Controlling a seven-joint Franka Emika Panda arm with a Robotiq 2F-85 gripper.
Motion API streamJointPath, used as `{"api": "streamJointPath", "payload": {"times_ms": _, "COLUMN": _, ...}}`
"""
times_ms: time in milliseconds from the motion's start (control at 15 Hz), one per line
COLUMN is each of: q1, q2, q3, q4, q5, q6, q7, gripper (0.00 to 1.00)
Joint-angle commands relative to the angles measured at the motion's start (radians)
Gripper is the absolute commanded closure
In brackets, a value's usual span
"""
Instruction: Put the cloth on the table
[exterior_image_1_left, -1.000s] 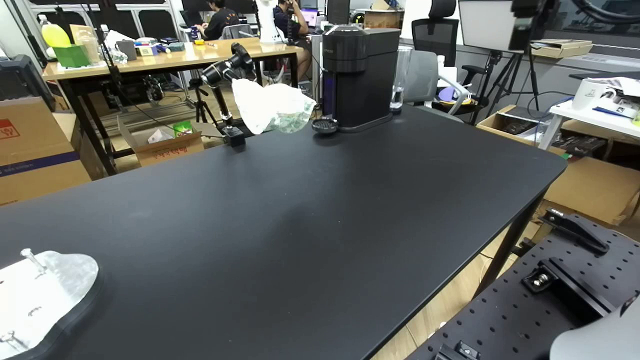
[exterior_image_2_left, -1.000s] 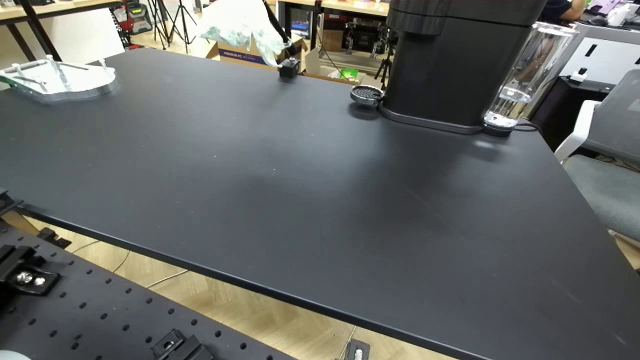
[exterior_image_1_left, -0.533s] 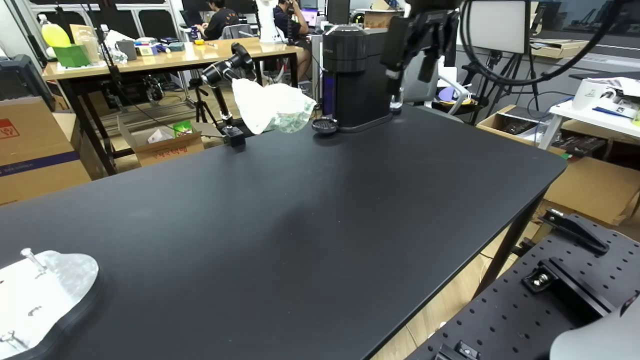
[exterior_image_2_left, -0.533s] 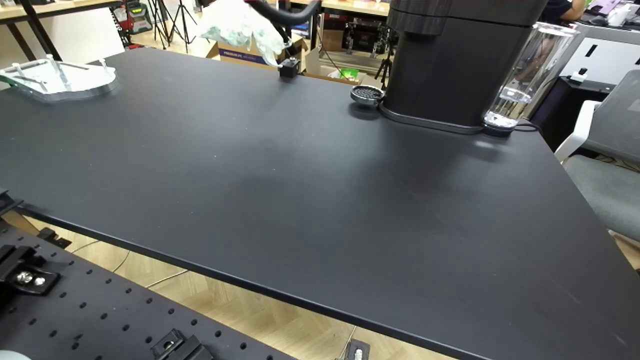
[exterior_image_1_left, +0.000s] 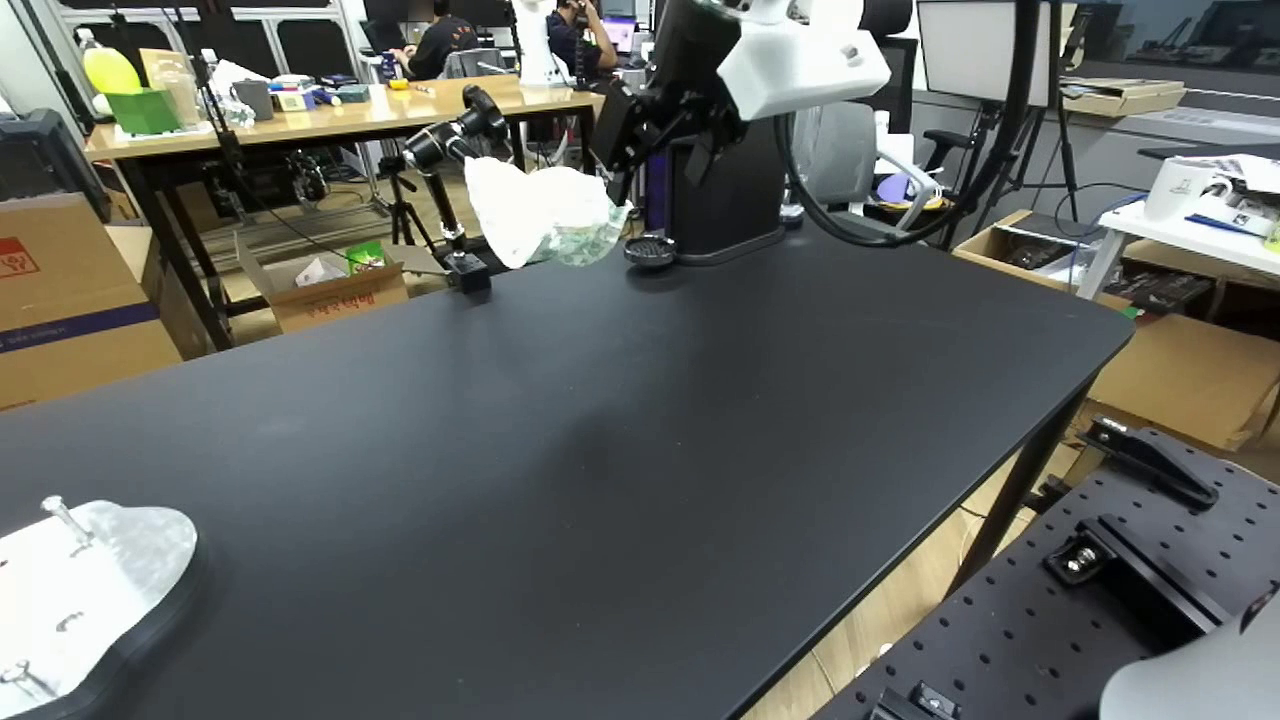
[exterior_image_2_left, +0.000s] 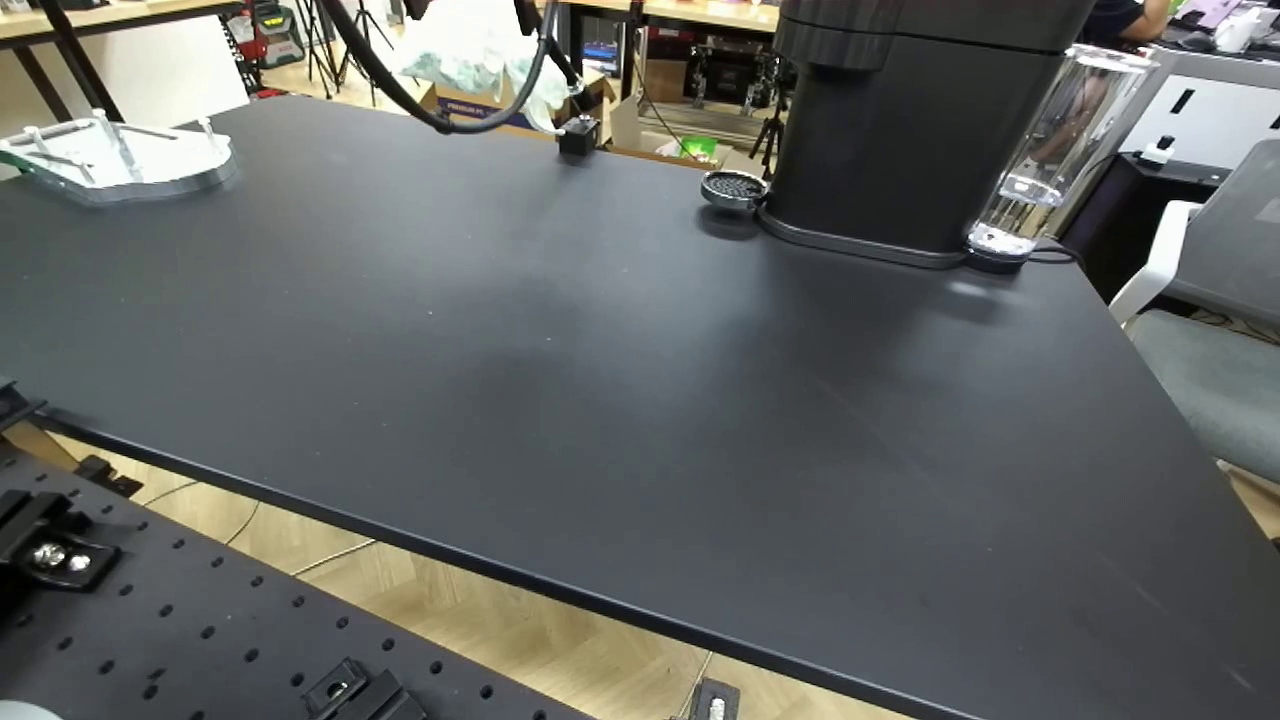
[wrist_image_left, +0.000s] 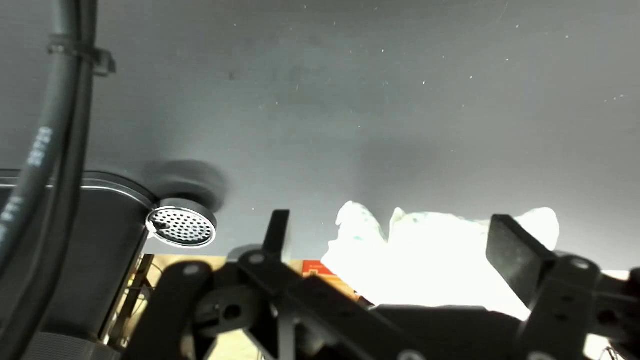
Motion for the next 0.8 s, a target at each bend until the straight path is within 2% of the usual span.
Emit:
{"api": "streamJointPath", "payload": {"times_ms": 0, "q1": -0.05, "q2": 0.112, "q3": 0.05, "q4": 0.062, "q5": -0.059, "q6": 0.1, "q7": 0.052, "gripper": 0.0}}
{"api": "streamJointPath", "payload": {"times_ms": 400, "q1": -0.121, "q2": 0.191, "q3": 0.091, "q4": 0.123, "q5": -0.189, "q6": 0.184, "q7": 0.042, "gripper": 0.0}}
{"api": "streamJointPath", "payload": {"times_ms": 467, "q1": -0.117, "q2": 0.199, "q3": 0.091, "q4": 0.132, "q5": -0.192, "q6": 0.185, "q7": 0.04, "gripper": 0.25}}
{"api": "streamJointPath", "payload": {"times_ms": 533, "q1": -0.117, "q2": 0.205, "q3": 0.093, "q4": 0.14, "q5": -0.2, "q6": 0.19, "q7": 0.039, "gripper": 0.26}}
{"api": "streamJointPath", "payload": {"times_ms": 667, "q1": -0.096, "q2": 0.215, "q3": 0.099, "q4": 0.148, "q5": -0.179, "q6": 0.18, "q7": 0.035, "gripper": 0.41}}
{"api": "streamJointPath", "payload": {"times_ms": 733, "q1": -0.059, "q2": 0.216, "q3": 0.077, "q4": 0.15, "q5": -0.152, "q6": 0.173, "q7": 0.017, "gripper": 0.47}}
